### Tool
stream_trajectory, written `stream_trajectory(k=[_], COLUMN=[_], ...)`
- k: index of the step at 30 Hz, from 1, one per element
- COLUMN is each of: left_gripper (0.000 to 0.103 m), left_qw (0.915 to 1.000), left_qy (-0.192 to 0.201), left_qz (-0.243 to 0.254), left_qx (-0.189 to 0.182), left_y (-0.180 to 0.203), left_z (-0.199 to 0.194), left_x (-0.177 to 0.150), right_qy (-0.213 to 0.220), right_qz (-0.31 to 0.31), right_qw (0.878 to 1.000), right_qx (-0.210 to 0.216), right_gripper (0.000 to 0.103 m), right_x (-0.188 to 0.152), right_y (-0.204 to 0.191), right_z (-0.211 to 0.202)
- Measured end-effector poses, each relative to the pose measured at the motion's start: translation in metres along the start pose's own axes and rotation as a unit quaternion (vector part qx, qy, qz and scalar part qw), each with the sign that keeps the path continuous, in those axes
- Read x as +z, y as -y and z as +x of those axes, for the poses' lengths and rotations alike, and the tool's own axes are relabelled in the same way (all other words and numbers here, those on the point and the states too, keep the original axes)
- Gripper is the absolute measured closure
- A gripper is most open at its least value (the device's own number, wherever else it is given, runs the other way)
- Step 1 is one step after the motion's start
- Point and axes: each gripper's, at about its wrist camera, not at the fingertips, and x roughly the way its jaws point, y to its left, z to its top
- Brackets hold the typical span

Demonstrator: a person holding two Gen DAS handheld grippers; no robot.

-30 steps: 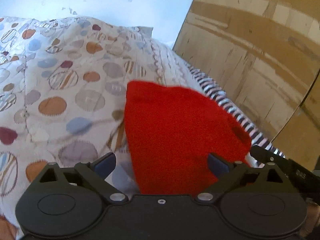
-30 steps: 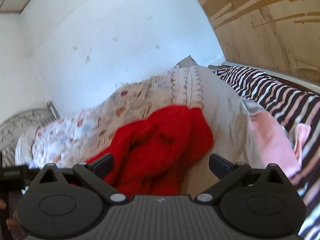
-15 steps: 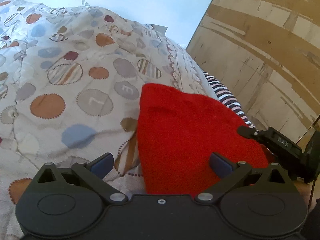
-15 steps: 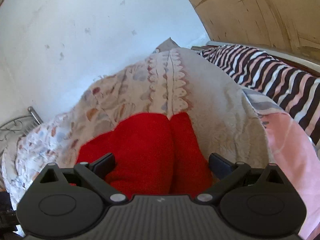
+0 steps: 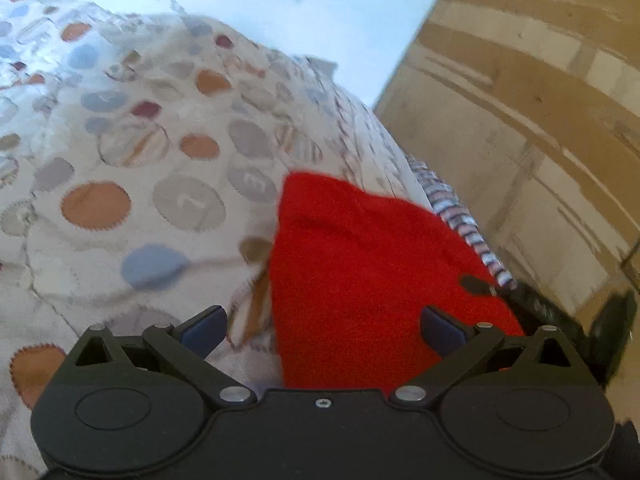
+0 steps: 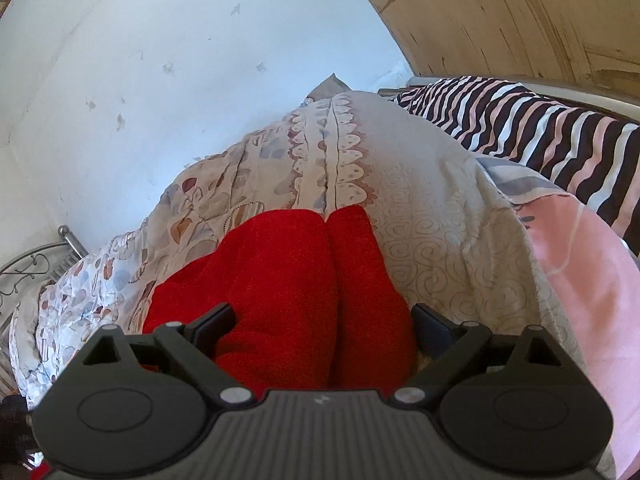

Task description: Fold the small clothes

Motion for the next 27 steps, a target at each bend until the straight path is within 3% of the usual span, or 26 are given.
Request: stream_trajectory(k=[4,9,14,18,20,22,23,25,27], left_gripper=[0.0,0.0,0.0,0.0,0.001,0.012,0.022,0.028,0.045], left_qw=[0.9992,0.9872,0.9837,0.9755,0.9765,0.9813,0.9829,0.9848,0.9841], left_qy=[-0.018,-0.089,-0.128,-0.155,-0.156,-0.144,-0.136,-0.128,-0.123], left_qz=[-0.032,-0.111,-0.094,-0.118,-0.106,-0.081,-0.069,-0.063,-0.073], left_qx=[-0.018,-0.071,-0.085,-0.102,-0.103,-0.099,-0.103,-0.099,-0.105], left_y=[-0.009,-0.035,-0.037,-0.05,-0.049,-0.04,-0.034,-0.029,-0.031], left_z=[0.013,0.039,0.062,0.087,0.091,0.086,0.083,0.078,0.073], left_x=[-0.006,0.0,0.017,0.026,0.029,0.03,0.03,0.03,0.03], right_qy=[0.006,-0.001,0.0,0.004,0.009,0.014,0.017,0.022,0.026], right_qz=[-0.008,-0.012,-0.055,-0.071,-0.072,-0.076,-0.081,-0.086,-0.082], right_qw=[1.0,1.0,0.999,0.997,0.997,0.997,0.996,0.996,0.996], right_qx=[0.0,0.012,0.003,-0.005,-0.008,-0.01,-0.011,-0.012,-0.006], right_gripper=[0.015,0.036,0.045,0.049,0.051,0.054,0.054,0.056,0.057], right_x=[-0.001,0.0,0.003,0.002,0.0,-0.001,-0.001,-0.001,0.0], right_y=[-0.003,-0.009,-0.029,-0.036,-0.039,-0.043,-0.046,-0.05,-0.053], right_z=[-0.003,-0.005,-0.01,-0.011,-0.012,-0.016,-0.017,-0.022,-0.027])
